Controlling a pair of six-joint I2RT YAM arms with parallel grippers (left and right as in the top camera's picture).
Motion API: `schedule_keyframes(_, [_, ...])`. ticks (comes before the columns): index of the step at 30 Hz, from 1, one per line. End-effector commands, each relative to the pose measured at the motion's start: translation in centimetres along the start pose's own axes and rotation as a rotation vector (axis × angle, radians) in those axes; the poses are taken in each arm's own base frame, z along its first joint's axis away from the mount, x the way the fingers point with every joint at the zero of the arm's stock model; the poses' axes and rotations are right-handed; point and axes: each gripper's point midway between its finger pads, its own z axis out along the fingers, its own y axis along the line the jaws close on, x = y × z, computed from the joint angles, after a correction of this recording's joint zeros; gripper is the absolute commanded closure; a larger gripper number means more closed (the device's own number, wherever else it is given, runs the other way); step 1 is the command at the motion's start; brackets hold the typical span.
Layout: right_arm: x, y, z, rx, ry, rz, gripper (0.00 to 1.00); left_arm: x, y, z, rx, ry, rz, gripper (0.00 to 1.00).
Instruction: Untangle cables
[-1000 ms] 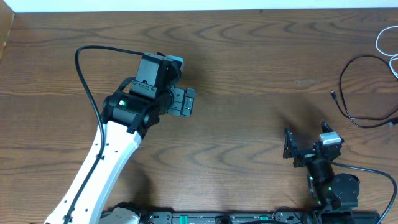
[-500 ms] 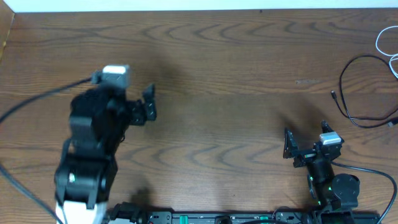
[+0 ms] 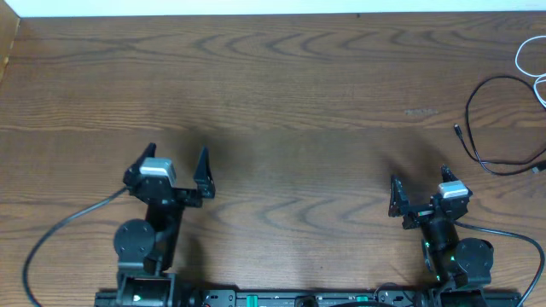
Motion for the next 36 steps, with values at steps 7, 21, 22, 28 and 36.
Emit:
schedule_keyframes(7, [0.1, -0.2, 0.0, 0.011, -0.002, -0.008, 0.01, 3.7, 0.6, -1.1, -0.013, -0.093, 0.013, 0.02])
schedule_keyframes(21, [0.1, -0.2, 0.0, 0.011, -0.002, -0.008, 0.01, 7.8, 2.3, -1.8, -0.099, -0.010, 0.007, 0.02])
schedule_keyframes(22, [0.1, -0.2, 0.0, 0.011, -0.002, -0.008, 0.01, 8.3, 2.4, -1.8, -0.104, 0.012, 0.006, 0.02])
schedule_keyframes(28, [0.1, -0.2, 0.0, 0.011, -0.002, -0.008, 0.01, 10.9, 2.7, -2.0, -0.115, 0.118, -0.003, 0.02])
schedule_keyframes(36, [0.1, -0.2, 0.0, 0.011, -0.002, -0.008, 0.01, 11.0, 2.7, -2.0, -0.116, 0.123, -0.003, 0.02])
